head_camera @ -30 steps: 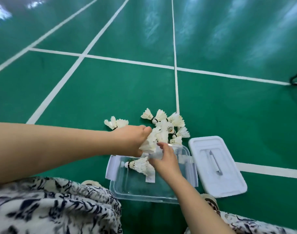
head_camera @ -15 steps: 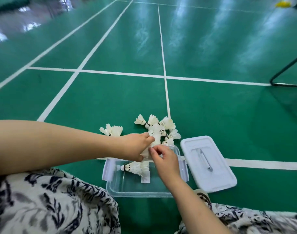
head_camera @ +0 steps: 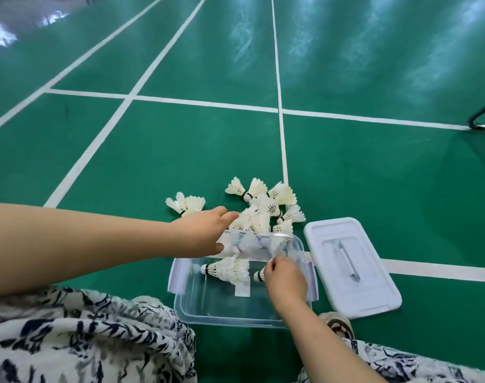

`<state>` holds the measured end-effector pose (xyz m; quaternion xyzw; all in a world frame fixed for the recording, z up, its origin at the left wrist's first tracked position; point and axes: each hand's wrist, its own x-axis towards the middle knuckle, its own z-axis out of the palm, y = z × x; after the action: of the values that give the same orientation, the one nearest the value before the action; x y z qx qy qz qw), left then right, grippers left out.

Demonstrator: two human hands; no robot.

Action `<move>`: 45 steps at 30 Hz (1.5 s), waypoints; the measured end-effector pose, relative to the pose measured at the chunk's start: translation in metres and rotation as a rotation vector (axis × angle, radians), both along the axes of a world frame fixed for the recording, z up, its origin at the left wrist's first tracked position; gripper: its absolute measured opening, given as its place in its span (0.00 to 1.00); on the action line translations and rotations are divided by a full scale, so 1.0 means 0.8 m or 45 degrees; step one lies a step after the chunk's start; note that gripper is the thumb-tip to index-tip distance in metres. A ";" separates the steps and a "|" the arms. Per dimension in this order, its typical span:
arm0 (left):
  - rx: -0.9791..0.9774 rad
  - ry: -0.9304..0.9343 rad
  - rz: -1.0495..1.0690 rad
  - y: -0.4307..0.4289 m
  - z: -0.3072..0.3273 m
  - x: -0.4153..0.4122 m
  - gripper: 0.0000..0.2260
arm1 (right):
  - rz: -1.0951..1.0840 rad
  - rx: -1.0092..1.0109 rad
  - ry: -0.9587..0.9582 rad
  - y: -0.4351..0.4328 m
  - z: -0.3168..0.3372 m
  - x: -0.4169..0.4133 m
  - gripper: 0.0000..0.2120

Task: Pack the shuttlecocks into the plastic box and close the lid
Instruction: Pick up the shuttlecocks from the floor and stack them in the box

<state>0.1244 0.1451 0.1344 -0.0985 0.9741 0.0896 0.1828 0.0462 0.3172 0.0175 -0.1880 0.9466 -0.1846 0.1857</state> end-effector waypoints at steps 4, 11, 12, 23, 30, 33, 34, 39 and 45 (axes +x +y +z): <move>0.047 -0.050 0.062 -0.015 -0.014 0.015 0.29 | -0.110 -0.009 -0.138 -0.008 -0.036 -0.014 0.14; 0.083 -0.111 0.167 -0.034 -0.032 0.025 0.29 | -0.259 -0.256 -0.460 -0.036 -0.077 -0.013 0.12; 0.093 -0.105 0.177 -0.035 -0.033 0.023 0.29 | -0.257 -0.240 -0.467 -0.039 -0.081 -0.013 0.14; 0.148 -0.129 0.166 -0.030 -0.034 0.013 0.29 | -0.240 -0.160 -0.360 -0.036 -0.069 -0.014 0.13; 0.167 -0.008 0.238 -0.025 -0.008 0.010 0.28 | -0.024 -0.374 -0.174 -0.038 0.009 -0.023 0.07; 0.169 0.178 0.264 -0.022 0.020 -0.003 0.29 | 0.002 -0.541 -0.121 -0.045 0.051 -0.041 0.06; 0.163 0.218 0.272 -0.022 0.028 -0.006 0.29 | 0.015 -0.567 -0.108 -0.048 0.062 -0.048 0.06; 0.121 0.186 0.270 -0.036 0.038 -0.022 0.30 | 0.184 -0.431 -0.068 -0.070 0.089 -0.092 0.07; 0.129 0.062 0.286 -0.068 -0.018 -0.062 0.34 | 0.397 -0.017 -0.064 -0.095 0.049 -0.136 0.24</move>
<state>0.0746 0.0910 0.1199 -0.1956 0.9552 0.1610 0.1527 -0.0623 0.2409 0.0568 -0.3293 0.8998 -0.1644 0.2343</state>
